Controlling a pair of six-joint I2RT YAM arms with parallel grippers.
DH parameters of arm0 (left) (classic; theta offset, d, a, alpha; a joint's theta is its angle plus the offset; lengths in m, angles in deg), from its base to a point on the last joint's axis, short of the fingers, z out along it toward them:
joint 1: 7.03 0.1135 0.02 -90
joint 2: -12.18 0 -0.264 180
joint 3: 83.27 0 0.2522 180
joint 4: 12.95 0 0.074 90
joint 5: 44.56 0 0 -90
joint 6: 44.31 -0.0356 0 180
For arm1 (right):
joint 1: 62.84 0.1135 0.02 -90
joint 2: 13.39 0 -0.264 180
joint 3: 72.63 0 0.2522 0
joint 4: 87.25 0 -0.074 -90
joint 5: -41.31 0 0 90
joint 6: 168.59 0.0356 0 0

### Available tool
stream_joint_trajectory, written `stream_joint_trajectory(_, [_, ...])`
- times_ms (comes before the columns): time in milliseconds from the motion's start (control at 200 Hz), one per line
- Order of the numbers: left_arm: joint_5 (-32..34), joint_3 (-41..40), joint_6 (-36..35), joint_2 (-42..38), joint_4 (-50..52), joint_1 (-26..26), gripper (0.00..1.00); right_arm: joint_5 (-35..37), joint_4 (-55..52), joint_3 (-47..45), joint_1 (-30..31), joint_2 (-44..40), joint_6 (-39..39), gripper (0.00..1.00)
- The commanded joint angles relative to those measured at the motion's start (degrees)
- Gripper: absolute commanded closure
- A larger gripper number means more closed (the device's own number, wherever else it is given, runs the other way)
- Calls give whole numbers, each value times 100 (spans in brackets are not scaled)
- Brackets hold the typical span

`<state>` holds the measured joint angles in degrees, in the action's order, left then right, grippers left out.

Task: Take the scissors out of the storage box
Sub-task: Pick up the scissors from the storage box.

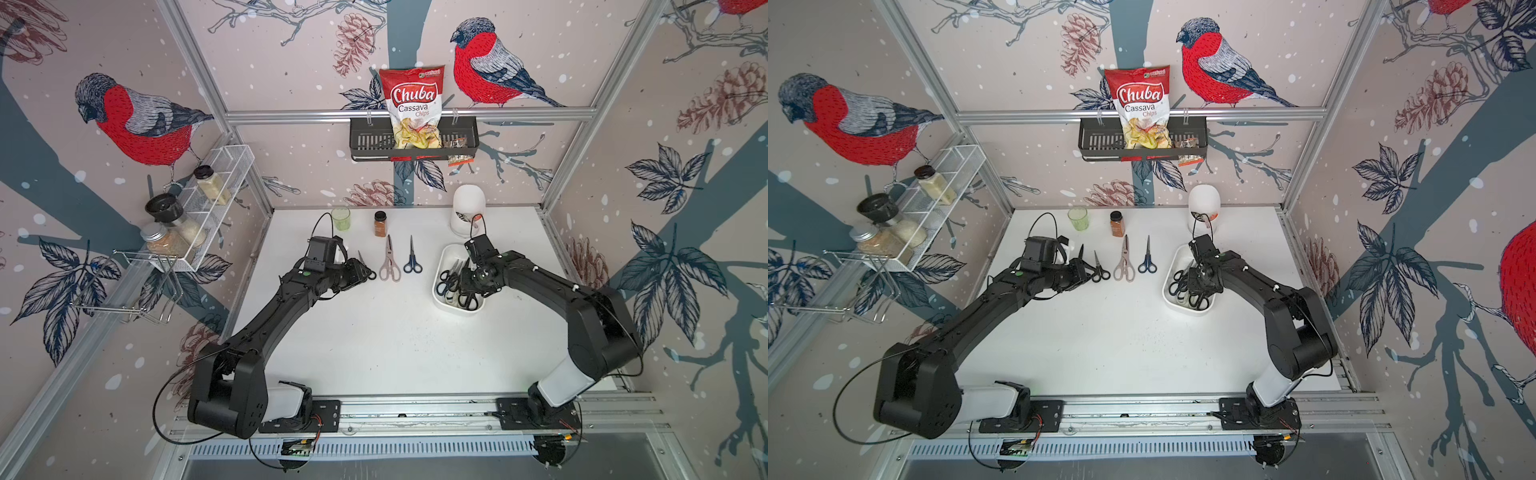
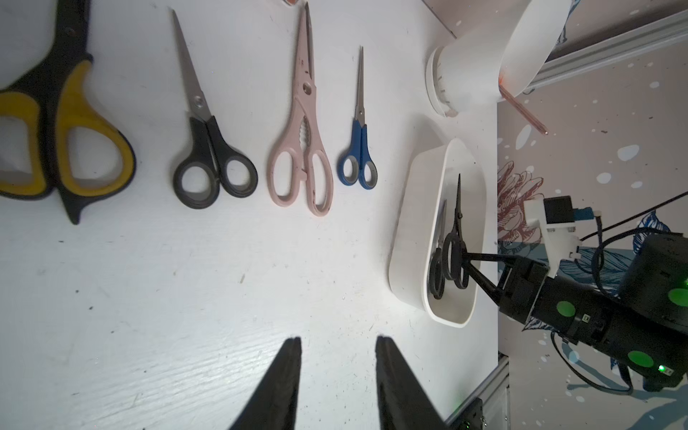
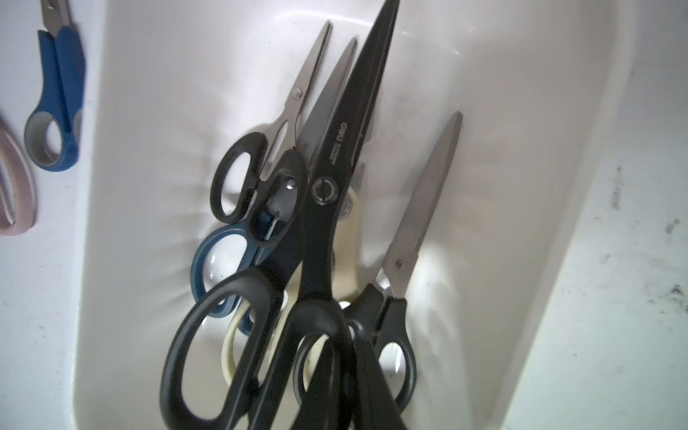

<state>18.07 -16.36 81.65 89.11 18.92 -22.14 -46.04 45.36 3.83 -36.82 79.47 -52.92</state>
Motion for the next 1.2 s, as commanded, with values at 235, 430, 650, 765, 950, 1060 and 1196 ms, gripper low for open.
stream_joint_trajectory(235, [-724,241,261,434,-686,-639,60,353,-166,322,751,-539,344,100])
stream_joint_trajectory(430, [-763,342,539,584,-1076,-917,60,208,79,605,1339,-576,683,100])
stream_joint_trajectory(650, [-880,370,638,714,-1248,-976,60,-259,437,793,1690,-366,1015,100])
stream_joint_trajectory(765, [-910,368,640,736,-1240,-1000,60,-332,593,878,1841,-244,1110,100])
stream_joint_trajectory(950, [-1024,372,697,676,-1356,-1019,62,-372,632,1081,1996,-46,1146,100])
stream_joint_trajectory(1060, [-1075,333,706,658,-1372,-1020,66,-345,641,1144,2052,22,1153,100])
stream_joint_trajectory(1196, [-1104,226,702,586,-1407,-1019,72,-336,715,1165,2091,63,1186,100])
